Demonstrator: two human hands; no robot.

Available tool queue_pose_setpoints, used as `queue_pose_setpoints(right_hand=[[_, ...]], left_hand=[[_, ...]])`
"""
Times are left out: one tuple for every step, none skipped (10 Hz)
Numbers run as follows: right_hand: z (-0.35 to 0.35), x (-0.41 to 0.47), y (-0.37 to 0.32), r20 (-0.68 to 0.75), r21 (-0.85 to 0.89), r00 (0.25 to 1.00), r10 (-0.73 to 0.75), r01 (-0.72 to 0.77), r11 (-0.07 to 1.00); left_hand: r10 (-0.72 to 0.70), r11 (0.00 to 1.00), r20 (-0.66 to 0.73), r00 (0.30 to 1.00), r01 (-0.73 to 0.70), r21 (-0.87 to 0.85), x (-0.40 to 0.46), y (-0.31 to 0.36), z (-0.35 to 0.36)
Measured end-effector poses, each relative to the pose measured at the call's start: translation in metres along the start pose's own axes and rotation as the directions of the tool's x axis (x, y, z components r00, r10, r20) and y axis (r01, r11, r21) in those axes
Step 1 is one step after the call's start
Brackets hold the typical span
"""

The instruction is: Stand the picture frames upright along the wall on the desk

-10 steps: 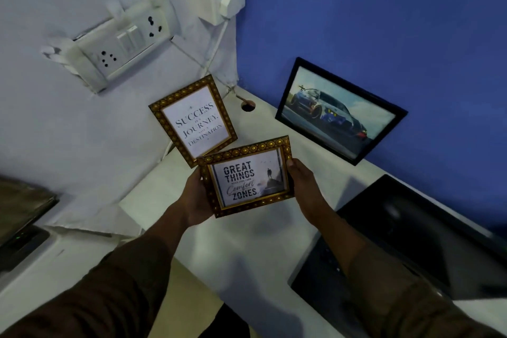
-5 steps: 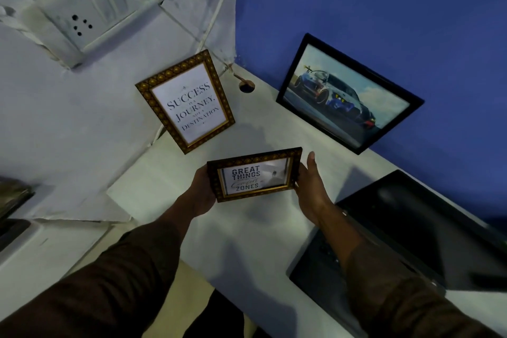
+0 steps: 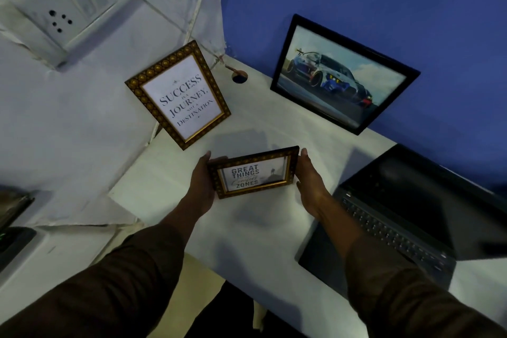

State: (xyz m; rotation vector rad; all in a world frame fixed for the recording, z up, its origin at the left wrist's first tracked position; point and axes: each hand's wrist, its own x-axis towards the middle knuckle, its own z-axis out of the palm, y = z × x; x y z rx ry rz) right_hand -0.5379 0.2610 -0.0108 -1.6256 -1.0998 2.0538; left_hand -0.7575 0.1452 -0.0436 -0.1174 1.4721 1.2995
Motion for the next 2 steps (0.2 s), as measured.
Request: queue_pose_setpoints(right_hand=[[-0.004, -0.011, 0.009, -0.038, 0.033, 0.998, -0.046, 0.048, 0.998], [-0.012, -0.020, 0.018, -0.058, 0.067, 0.997, -0.041, 0.045, 0.997]], left_hand=[[0.038, 0.999, -0.053, 0.998, -0.037, 0.024, -0.014, 0.003, -0.014], [0.049, 0.998, -0.062, 0.997, -0.048, 0.027, -0.037, 0.001, -0.029]])
